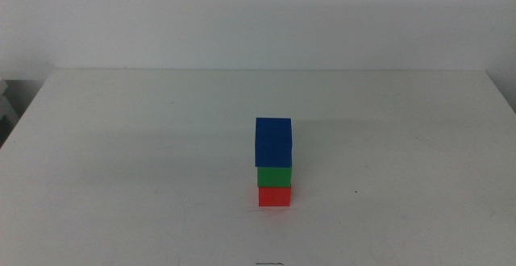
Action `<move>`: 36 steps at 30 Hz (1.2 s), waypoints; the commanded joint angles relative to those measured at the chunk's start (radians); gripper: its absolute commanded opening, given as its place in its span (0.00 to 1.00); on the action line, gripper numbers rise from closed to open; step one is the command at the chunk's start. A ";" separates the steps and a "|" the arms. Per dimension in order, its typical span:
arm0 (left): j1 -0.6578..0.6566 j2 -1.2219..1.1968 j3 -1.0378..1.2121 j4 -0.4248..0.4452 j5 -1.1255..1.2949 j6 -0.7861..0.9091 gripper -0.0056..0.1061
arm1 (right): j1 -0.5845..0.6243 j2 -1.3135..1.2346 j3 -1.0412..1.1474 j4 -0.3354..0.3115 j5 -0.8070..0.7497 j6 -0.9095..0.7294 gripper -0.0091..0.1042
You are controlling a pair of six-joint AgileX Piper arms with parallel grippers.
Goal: Stack red cubes first, then green, then blue cubes in a specific spot.
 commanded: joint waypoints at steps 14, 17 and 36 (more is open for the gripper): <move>0.239 -0.153 0.248 -0.153 -0.208 -0.007 0.89 | -0.350 -0.232 0.750 0.033 -0.684 -0.006 0.91; 0.258 -0.233 0.338 -0.161 -0.219 -0.007 0.89 | -0.396 -0.396 0.865 -0.055 -0.684 -0.006 0.91; 0.256 -0.280 0.550 -0.072 -0.497 -0.007 0.89 | -0.607 -0.828 1.163 -0.045 -0.513 -0.006 0.91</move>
